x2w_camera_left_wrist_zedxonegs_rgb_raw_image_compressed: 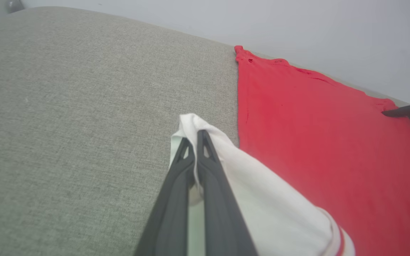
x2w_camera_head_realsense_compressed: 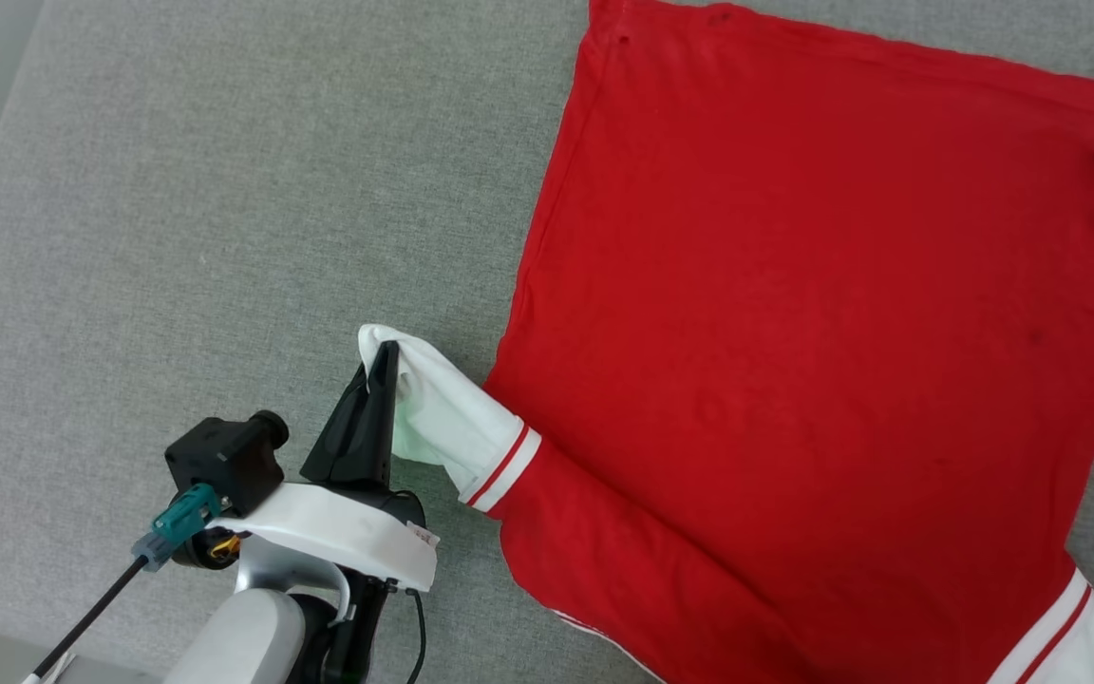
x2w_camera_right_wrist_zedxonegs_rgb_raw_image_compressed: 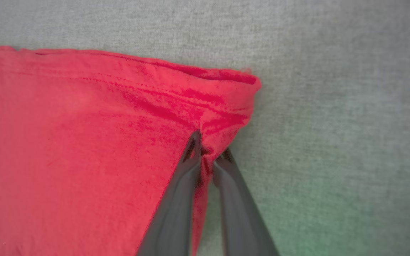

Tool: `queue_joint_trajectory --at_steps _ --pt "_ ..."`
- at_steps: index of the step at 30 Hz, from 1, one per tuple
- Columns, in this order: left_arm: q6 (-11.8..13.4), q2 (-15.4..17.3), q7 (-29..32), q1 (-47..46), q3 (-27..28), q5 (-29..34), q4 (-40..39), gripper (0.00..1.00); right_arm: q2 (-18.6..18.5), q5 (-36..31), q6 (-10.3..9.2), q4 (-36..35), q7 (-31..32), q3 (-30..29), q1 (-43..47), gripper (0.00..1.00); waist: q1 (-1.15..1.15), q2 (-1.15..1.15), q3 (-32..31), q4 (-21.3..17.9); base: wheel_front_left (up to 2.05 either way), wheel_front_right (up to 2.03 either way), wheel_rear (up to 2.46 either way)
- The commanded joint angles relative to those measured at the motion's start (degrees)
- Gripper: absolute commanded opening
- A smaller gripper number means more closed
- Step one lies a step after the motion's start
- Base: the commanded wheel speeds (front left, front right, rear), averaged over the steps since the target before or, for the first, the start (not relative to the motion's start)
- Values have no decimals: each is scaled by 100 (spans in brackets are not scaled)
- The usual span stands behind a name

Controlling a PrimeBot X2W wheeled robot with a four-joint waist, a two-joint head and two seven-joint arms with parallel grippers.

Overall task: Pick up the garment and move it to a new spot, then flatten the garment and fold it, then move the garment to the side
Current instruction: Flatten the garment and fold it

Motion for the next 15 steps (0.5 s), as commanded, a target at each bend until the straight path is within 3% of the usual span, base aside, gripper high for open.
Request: queue_joint_trajectory --at_steps 1,8,15 --pt "-1 23 -33 -20 0 -27 35 0 201 -80 -8 423 214 81 404 0 -1 0 -111 -58 0 0 0" --pt "63 155 71 168 27 -62 134 0 -213 -233 -8 -12 4 544 369 0 -1 0 -748 -266 0 0 0" --pt "339 369 192 653 214 -161 12 0 -617 307 -8 -1167 -110 1073 1399 0 -1 0 -1517 -804 0 0 0"
